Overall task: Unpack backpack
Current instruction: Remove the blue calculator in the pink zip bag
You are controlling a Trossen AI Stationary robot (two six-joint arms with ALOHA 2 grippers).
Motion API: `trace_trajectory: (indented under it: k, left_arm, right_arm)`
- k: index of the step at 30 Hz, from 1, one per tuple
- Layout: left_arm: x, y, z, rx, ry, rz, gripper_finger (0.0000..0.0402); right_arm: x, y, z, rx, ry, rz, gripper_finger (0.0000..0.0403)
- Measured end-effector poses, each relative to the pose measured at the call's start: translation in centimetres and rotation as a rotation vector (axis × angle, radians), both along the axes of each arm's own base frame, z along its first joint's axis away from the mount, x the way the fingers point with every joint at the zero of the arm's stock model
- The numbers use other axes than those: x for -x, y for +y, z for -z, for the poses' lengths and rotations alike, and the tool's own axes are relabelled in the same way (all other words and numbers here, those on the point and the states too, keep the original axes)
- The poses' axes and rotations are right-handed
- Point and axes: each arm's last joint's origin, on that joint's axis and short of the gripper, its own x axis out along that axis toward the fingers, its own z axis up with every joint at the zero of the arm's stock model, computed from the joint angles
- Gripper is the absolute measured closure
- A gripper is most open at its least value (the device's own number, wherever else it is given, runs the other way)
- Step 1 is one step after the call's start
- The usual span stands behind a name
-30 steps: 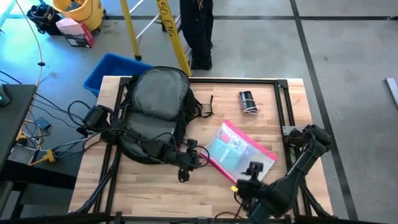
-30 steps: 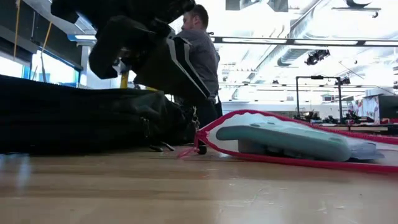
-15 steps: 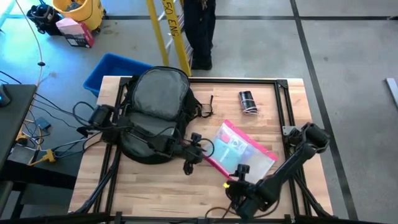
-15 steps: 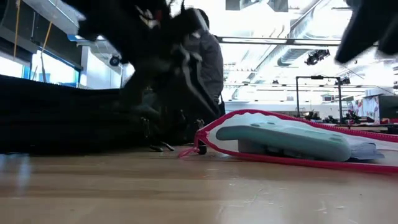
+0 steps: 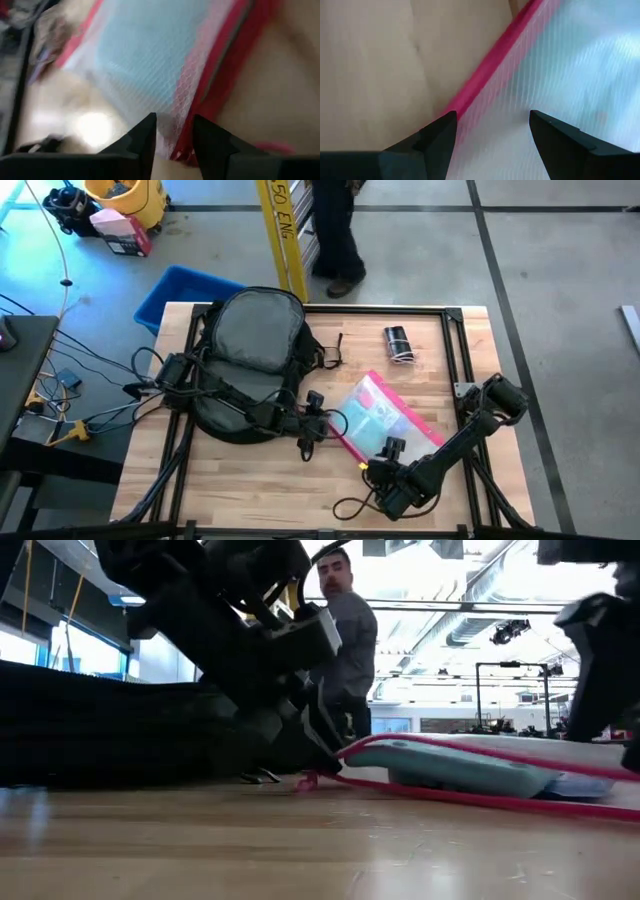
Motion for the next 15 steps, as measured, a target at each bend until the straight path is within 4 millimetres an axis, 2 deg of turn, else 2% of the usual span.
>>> trace_trajectory:
  k: [4,7,10,15]
  left_arm:
    - [-0.1,0.0,-0.2,0.013,0.072,-0.023,0.0387]
    - [-0.2,-0.3,-0.6,0.057,0.121,-0.027,0.0395]
    - [-0.2,-0.9,-0.9,0.122,0.163,-0.013,0.0399]
    - [-0.1,-3.4,-1.7,0.223,0.184,0.049,0.0401]
  right_arm:
    - [0.5,-0.8,0.9,0.0,0.004,0.098,0.0167]
    - [1.0,-1.5,1.5,0.019,0.037,0.142,0.018]
    - [1.3,-2.3,1.8,0.053,0.076,0.165,0.0221]
    - [1.1,-3.8,1.7,0.156,0.138,0.148,0.0321]
